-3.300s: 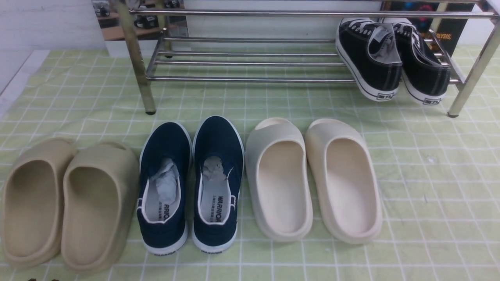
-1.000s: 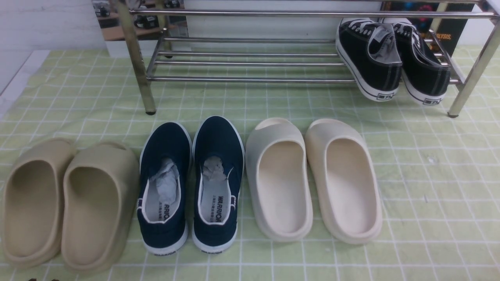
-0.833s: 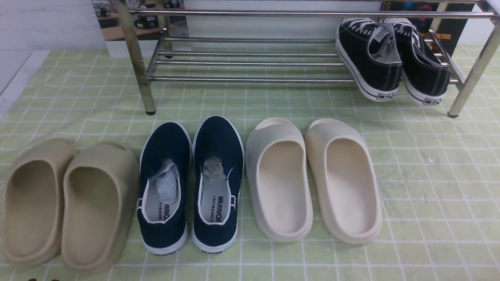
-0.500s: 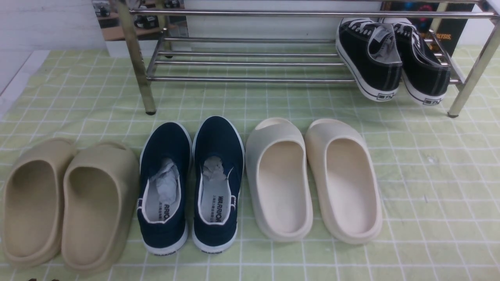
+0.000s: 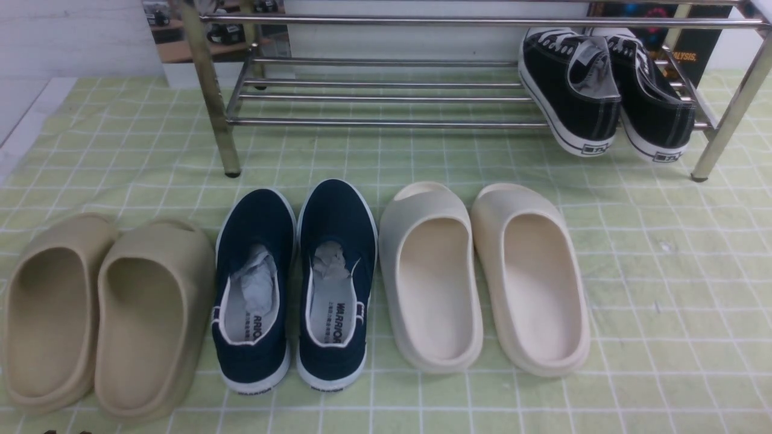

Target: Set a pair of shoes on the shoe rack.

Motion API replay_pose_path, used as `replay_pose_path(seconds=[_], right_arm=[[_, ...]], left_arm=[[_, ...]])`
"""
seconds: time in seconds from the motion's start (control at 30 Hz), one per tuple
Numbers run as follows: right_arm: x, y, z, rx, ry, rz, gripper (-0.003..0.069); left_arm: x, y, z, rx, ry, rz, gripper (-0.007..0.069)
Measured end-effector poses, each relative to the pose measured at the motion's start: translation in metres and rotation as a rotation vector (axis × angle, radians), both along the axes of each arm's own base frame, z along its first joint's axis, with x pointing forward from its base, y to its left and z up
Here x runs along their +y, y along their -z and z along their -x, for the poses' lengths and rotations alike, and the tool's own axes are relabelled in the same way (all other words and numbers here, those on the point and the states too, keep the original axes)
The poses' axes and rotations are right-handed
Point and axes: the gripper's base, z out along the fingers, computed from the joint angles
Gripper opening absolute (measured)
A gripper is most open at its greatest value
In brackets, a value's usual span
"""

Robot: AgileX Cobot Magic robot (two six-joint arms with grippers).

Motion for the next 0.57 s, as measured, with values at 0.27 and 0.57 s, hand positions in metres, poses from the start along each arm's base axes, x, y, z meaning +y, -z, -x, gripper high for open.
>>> replay_pose_path(seconds=[0.27,0.57], right_arm=[[0.0,0.0,0.0,0.0,0.0,-0.001,0.002],[0.0,0.0,0.0,0.0,0.0,0.0,0.0028]], left_arm=[[0.0,0.0,0.0,0.0,0.0,0.0,0.0239],[0.0,0.0,0.0,0.0,0.0,0.0,0.0239]])
